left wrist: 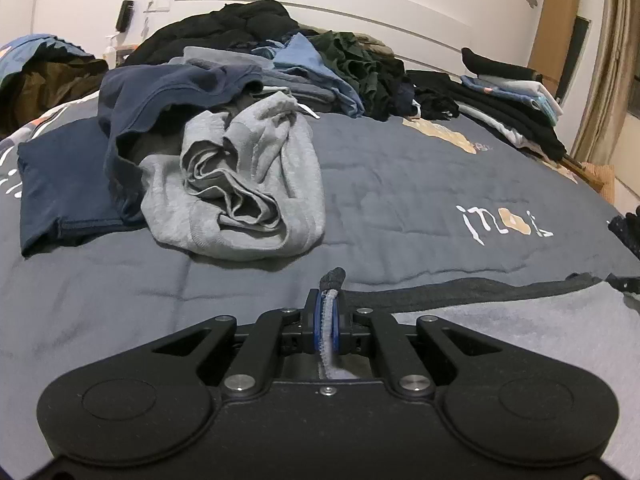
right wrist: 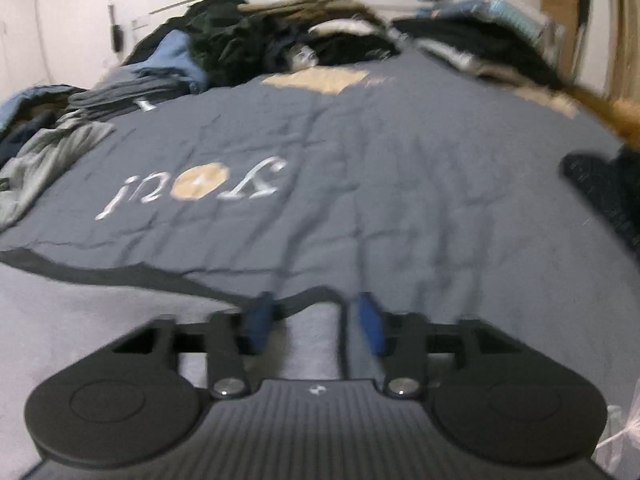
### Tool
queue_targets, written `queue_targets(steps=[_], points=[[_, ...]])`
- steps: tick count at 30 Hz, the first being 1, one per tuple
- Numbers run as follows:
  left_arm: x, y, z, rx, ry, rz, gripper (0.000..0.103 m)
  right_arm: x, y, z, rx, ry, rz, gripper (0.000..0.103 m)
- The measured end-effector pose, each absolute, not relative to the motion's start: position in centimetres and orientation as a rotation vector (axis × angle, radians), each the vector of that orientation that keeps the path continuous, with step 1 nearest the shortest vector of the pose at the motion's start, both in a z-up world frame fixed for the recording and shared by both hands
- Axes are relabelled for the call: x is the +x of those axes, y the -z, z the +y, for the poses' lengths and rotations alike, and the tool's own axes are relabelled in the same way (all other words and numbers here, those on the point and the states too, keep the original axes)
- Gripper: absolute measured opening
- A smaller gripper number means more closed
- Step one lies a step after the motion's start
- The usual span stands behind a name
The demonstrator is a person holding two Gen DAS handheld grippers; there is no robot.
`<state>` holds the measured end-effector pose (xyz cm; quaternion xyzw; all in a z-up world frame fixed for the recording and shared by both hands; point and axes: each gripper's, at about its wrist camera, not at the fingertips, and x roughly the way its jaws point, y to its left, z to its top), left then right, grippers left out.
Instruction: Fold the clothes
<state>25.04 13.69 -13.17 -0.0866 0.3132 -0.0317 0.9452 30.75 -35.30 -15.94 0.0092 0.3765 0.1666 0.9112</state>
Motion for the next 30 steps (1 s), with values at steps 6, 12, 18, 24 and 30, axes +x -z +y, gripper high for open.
queue_targets(steps=[6, 12, 18, 24, 30], points=[[24.6, 12.6, 13.9, -0.196, 0.059, 0.587, 0.006, 30.5, 14.8, -36.4, 0.161, -0.325, 0.711, 0.004], [24.7, 12.8, 12.4, -0.113, 0.019, 0.554, 0.006, 30.5, 13.8, -37.4, 0.222, -0.285, 0.621, 0.003], [24.9, 13.4, 13.8, -0.188, 0.005, 0.625, 0.02, 31.3, 15.7, -36.9, 0.191, -0.256, 0.709, 0.015], [22.3, 10.0, 15.1, -0.268, -0.058, 0.566, 0.03, 30.2, 13.5, -36.2, 0.17, -0.278, 0.67, 0.05], [17.6, 7.8, 13.7, -0.329, -0.072, 0.517, 0.04, 28.0, 11.2, -34.7, 0.169, -0.31, 0.648, 0.058]])
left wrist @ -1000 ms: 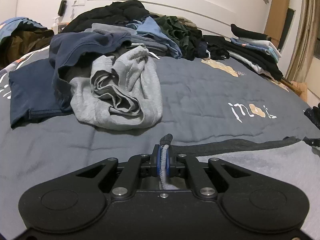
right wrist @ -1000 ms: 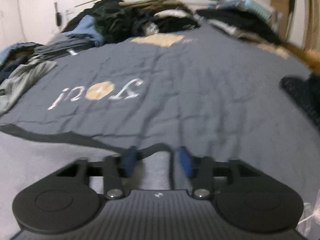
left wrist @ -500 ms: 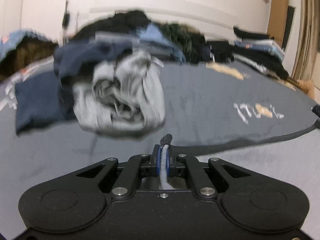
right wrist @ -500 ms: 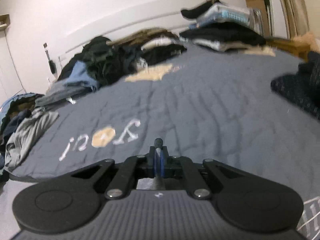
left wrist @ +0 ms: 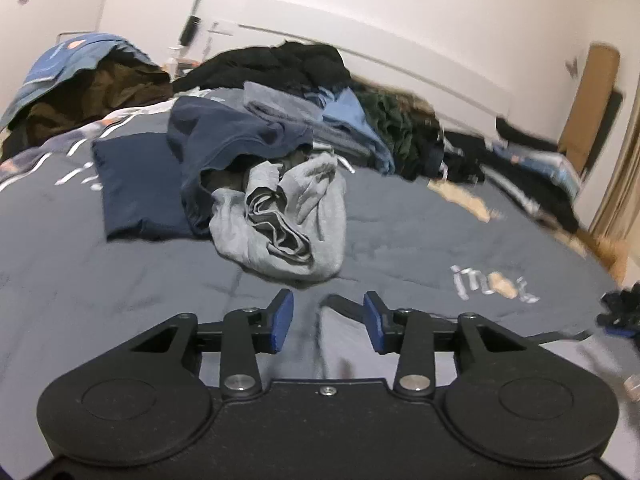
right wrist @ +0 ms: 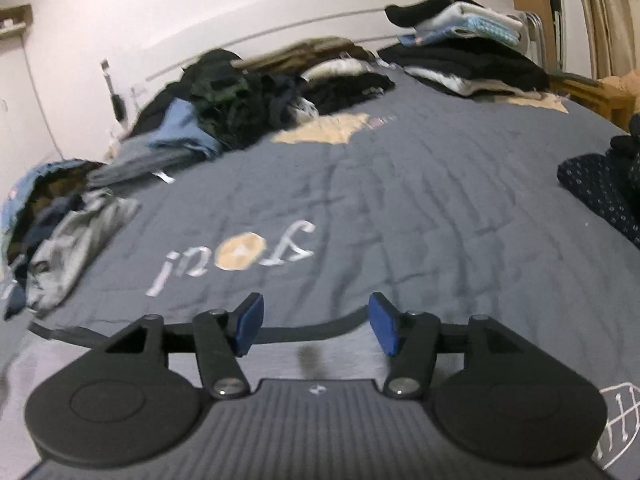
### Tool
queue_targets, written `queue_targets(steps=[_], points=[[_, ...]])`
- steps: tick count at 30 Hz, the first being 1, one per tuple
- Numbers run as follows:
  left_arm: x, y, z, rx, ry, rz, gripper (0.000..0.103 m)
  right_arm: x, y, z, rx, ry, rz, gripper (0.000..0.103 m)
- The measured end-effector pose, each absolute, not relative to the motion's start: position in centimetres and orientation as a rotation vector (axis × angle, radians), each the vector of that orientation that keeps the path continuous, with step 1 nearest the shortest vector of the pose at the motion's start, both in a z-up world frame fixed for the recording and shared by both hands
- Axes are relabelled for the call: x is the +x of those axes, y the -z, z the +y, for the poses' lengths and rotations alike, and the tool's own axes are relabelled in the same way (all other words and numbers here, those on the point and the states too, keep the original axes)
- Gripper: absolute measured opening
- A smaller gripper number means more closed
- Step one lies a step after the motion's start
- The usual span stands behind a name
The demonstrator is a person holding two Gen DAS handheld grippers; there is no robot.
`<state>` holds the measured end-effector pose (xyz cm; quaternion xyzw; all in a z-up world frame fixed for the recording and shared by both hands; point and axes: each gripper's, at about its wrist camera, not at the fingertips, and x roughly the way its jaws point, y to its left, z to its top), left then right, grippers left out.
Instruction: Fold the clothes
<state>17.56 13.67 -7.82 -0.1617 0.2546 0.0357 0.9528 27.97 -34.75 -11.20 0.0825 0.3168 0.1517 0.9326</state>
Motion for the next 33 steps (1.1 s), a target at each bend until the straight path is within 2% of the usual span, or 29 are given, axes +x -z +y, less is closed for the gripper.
queue_targets(steps=[7, 9, 10, 17, 20, 28, 33], points=[[14.1, 7.8, 10.9, -0.288, -0.062, 0.562, 0.041, 25.6, 9.2, -33.0, 0.137, -0.368, 0.645, 0.064], [13.1, 7.5, 10.8, -0.292, -0.06, 0.555, 0.056, 25.3, 9.1, -32.5, 0.12, -0.378, 0.649, 0.066], [12.7, 7.4, 10.7, -0.291, -0.062, 0.552, 0.059, 25.0, 9.1, -32.3, 0.114, -0.382, 0.652, 0.067], [9.5, 7.0, 10.1, -0.31, -0.093, 0.555, 0.059, 22.5, 9.1, -31.5, 0.033, -0.39, 0.671, 0.067], [7.9, 6.6, 9.7, -0.301, -0.121, 0.544, 0.062, 20.7, 8.5, -31.5, 0.003, -0.375, 0.661, 0.067], [3.6, 5.7, 7.9, -0.3, -0.171, 0.504, 0.063, 14.7, 7.3, -33.0, 0.039, -0.391, 0.634, 0.067], [2.0, 6.5, 6.8, -0.253, -0.176, 0.521, 0.064, 11.5, 8.7, -34.9, -0.046, -0.336, 0.622, 0.067]])
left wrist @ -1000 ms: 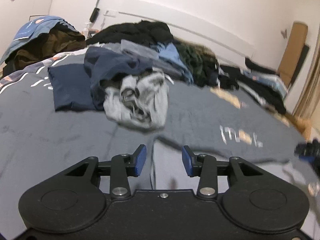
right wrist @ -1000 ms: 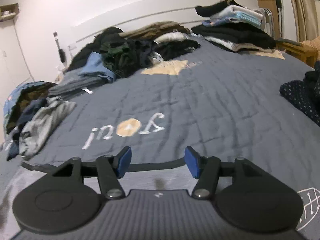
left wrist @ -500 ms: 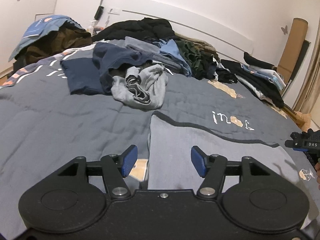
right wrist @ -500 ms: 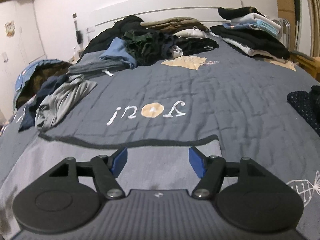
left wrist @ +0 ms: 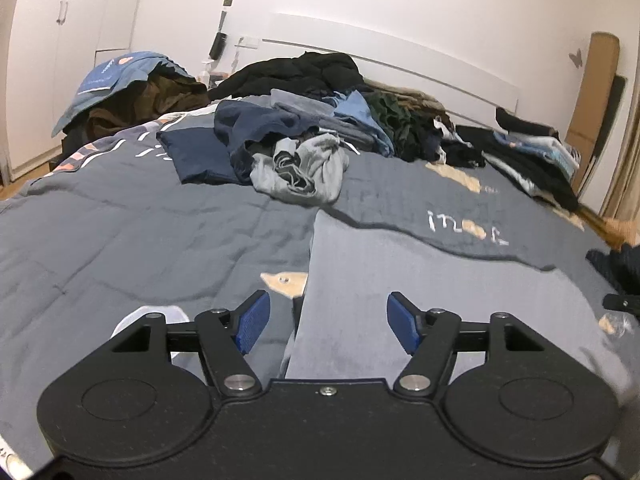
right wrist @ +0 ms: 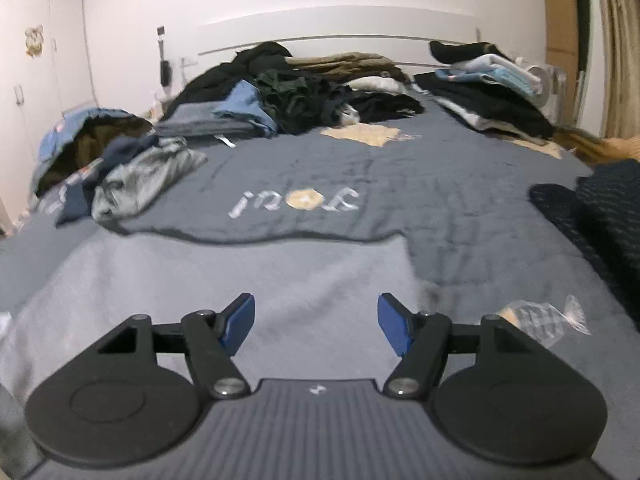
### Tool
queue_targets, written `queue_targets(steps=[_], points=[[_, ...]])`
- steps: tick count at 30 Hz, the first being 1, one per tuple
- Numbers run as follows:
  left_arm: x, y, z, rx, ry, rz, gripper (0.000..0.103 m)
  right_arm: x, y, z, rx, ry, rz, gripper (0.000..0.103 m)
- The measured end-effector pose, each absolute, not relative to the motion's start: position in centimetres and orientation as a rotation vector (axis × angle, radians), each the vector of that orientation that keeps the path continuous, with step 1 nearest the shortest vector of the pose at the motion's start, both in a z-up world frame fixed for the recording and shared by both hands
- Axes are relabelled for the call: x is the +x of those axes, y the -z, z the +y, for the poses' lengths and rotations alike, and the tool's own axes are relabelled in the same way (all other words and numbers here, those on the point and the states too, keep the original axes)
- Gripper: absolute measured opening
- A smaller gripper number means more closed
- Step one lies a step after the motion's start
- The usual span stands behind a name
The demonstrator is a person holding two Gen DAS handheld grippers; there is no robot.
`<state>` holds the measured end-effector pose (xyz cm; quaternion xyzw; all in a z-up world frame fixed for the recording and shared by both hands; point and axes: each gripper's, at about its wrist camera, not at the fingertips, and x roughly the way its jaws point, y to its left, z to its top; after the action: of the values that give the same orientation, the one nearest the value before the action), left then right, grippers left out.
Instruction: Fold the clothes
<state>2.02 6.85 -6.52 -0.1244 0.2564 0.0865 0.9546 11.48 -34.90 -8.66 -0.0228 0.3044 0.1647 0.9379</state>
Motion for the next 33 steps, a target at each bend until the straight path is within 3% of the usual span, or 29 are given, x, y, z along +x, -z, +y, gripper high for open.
queue_targets(steps=[19, 20, 21, 22, 23, 25, 29, 33], points=[[1.3, 10.2, 7.1, -0.4, -0.258, 0.616, 0.063, 9.2, 13.4, -41.0, -0.106, -0.236, 0.74, 0.067], [1.4, 10.7, 7.5, -0.428, -0.264, 0.624, 0.061, 9.2, 13.7, -41.2, -0.101, -0.243, 0.754, 0.067], [1.6, 11.0, 7.8, -0.451, -0.263, 0.632, 0.05, 9.3, 14.0, -41.5, -0.095, -0.251, 0.769, 0.064], [1.7, 11.3, 8.1, -0.471, -0.263, 0.64, 0.022, 9.3, 14.3, -41.8, -0.09, -0.258, 0.783, 0.051], [1.8, 11.5, 8.2, -0.458, -0.283, 0.647, 0.01, 9.3, 14.6, -41.8, -0.099, -0.272, 0.801, 0.032], [1.8, 11.5, 8.2, -0.413, -0.343, 0.663, 0.007, 9.3, 15.0, -41.6, -0.134, -0.277, 0.825, 0.023], [1.8, 11.8, 8.5, -0.37, -0.403, 0.731, 0.007, 9.1, 15.9, -42.4, -0.267, -0.195, 0.837, 0.024], [0.9, 10.9, 8.9, -0.429, -0.421, 0.705, 0.013, 9.1, 14.4, -43.9, -0.171, -0.184, 0.813, 0.03]])
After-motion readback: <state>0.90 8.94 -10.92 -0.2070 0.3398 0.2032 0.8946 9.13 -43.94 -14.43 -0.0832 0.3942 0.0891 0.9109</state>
